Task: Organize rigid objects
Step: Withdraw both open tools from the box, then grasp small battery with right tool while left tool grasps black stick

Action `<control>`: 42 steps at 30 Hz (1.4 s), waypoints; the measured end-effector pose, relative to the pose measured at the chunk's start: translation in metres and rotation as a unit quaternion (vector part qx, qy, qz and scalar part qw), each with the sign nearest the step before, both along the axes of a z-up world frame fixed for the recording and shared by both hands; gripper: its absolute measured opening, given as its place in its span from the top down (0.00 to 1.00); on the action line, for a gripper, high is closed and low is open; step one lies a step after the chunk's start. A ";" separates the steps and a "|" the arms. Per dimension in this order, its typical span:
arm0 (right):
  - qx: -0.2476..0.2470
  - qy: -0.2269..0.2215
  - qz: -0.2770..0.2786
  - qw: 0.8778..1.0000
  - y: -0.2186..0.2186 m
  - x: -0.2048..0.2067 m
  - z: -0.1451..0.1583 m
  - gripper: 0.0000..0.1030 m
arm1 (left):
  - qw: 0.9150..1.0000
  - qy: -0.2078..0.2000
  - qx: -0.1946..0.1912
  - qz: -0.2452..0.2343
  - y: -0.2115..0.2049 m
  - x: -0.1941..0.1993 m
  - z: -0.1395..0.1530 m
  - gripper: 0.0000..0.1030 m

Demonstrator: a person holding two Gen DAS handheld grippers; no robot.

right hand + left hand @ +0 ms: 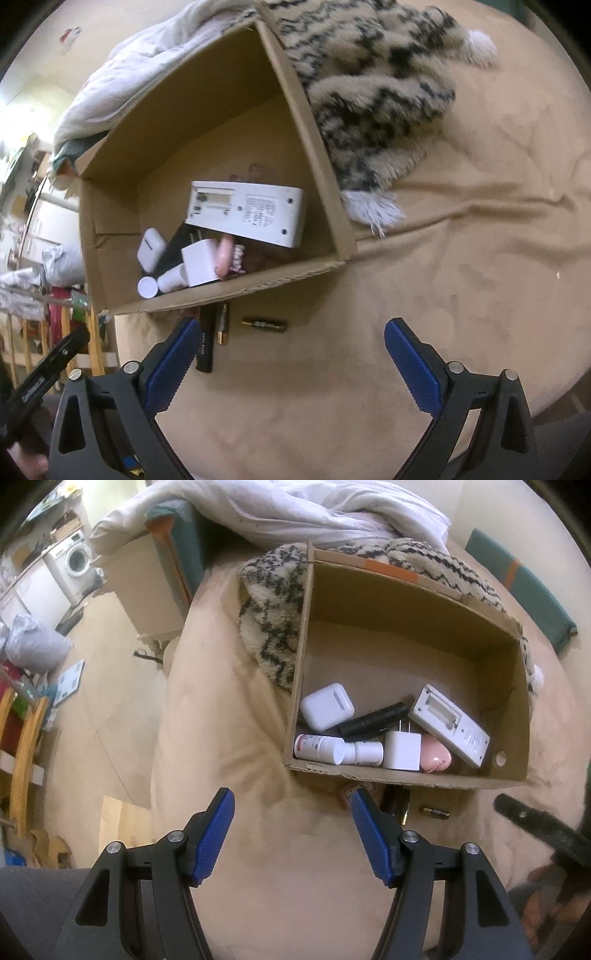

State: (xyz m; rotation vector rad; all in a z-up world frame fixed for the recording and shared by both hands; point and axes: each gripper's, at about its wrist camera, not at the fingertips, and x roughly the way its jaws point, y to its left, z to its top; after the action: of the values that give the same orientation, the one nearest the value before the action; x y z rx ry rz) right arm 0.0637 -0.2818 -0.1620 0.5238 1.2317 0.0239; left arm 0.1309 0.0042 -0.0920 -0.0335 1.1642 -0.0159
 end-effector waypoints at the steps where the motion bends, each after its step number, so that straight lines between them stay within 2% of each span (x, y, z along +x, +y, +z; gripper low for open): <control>1: 0.000 0.008 -0.001 1.000 0.001 0.002 -0.004 0.13 | 1.000 0.000 -0.006 0.004 0.001 0.000 0.001 0.39; 2: 0.000 0.016 -0.001 1.000 0.001 0.003 -0.008 0.20 | 1.000 0.000 -0.011 0.006 0.002 0.000 0.002 0.39; 4: -0.004 0.034 0.000 0.999 0.005 0.007 -0.017 0.25 | 1.000 0.000 -0.019 0.008 0.003 0.000 0.004 0.39; 7: -0.014 0.049 0.011 0.999 0.020 0.014 -0.028 0.29 | 1.000 0.000 -0.024 0.004 0.001 0.001 0.005 0.39; 11: -0.020 0.065 0.008 0.998 0.043 0.020 -0.042 0.29 | 1.000 0.000 -0.019 0.000 -0.002 0.000 0.006 0.39; 18: -0.125 0.071 0.027 0.989 0.084 0.027 -0.057 0.29 | 1.000 -0.004 -0.015 0.006 0.000 0.001 0.006 0.39; 19: -0.135 0.064 0.035 0.988 0.088 0.027 -0.056 0.36 | 1.000 -0.004 -0.013 0.008 0.001 0.001 0.005 0.39; 20: -0.139 0.058 0.041 0.988 0.090 0.027 -0.054 0.51 | 1.000 -0.003 -0.011 0.009 0.001 0.001 0.004 0.39; 21: -0.139 0.055 0.047 0.988 0.090 0.026 -0.052 0.60 | 1.000 -0.003 -0.009 0.009 0.002 0.001 0.003 0.39; 22: -0.139 0.056 0.051 0.987 0.091 0.026 -0.051 0.62 | 1.000 0.001 -0.006 0.007 0.001 0.001 0.001 0.39; 23: -0.136 0.059 0.055 0.987 0.091 0.025 -0.049 0.76 | 1.000 0.003 -0.005 0.004 0.000 0.001 -0.001 0.39; 26: -0.109 0.060 0.063 0.990 0.084 0.021 -0.042 0.86 | 1.000 0.013 0.006 -0.008 -0.006 0.000 -0.008 0.39; 28: -0.100 0.053 0.066 0.991 0.078 0.017 -0.033 0.88 | 1.000 0.018 0.009 -0.015 -0.010 0.000 -0.012 0.39; 34: -0.032 0.040 0.009 0.999 0.040 0.004 -0.023 0.89 | 0.999 0.022 0.023 -0.022 -0.018 0.001 -0.018 0.39; 38: 0.021 0.043 -0.029 0.998 0.024 0.002 -0.029 0.89 | 0.999 0.028 0.025 -0.019 -0.019 0.003 -0.022 0.39; 40: 0.015 0.050 -0.029 0.998 0.033 0.003 -0.028 0.87 | 0.999 0.027 0.031 -0.021 -0.020 0.003 -0.023 0.39; 42: 0.023 0.056 -0.032 0.998 0.040 0.009 -0.033 0.82 | 0.999 0.026 0.036 -0.022 -0.021 0.003 -0.024 0.39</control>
State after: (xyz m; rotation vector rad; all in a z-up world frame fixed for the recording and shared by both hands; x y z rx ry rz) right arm 0.0723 -0.2421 -0.1955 0.6115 1.3262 -0.0307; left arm 0.1341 -0.0163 -0.1165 0.0568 1.2168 -0.0124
